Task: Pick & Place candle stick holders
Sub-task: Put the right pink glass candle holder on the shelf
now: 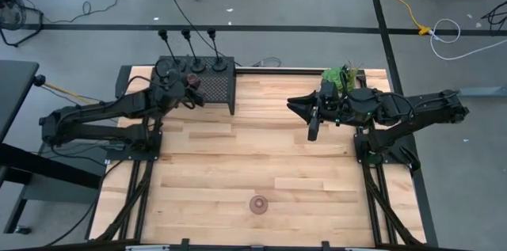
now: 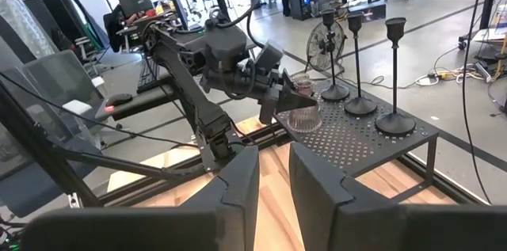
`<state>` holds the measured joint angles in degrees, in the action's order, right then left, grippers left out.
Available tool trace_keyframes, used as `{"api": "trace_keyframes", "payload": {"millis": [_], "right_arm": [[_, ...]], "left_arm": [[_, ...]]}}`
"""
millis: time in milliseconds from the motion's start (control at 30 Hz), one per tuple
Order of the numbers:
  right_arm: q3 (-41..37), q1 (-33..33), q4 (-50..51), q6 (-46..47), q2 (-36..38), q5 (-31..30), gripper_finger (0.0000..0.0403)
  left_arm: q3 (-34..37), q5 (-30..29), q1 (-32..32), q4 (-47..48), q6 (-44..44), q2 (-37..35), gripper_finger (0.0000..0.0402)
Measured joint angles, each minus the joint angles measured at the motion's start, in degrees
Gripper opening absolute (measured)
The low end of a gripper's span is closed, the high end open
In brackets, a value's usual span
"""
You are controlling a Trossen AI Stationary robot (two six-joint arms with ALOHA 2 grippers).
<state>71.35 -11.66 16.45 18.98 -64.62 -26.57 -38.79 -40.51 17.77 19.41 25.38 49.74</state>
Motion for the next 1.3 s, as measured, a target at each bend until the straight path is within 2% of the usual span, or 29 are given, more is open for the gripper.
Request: {"api": "trace_keyframes", "payload": {"millis": [767, 1300], "right_arm": [[0.0, 0.0, 0.4, 0.0, 0.0, 0.0, 0.0071], [0.0, 0.0, 0.3, 0.5, 0.0, 0.0, 0.0071]], "left_arm": [[0.0, 3.4, 5.3, 2.3, -1.8, 0.1, 0.0124], [-0.1, 4.6, 9.8, -1.4, -2.7, 6.7, 0.0124]]}}
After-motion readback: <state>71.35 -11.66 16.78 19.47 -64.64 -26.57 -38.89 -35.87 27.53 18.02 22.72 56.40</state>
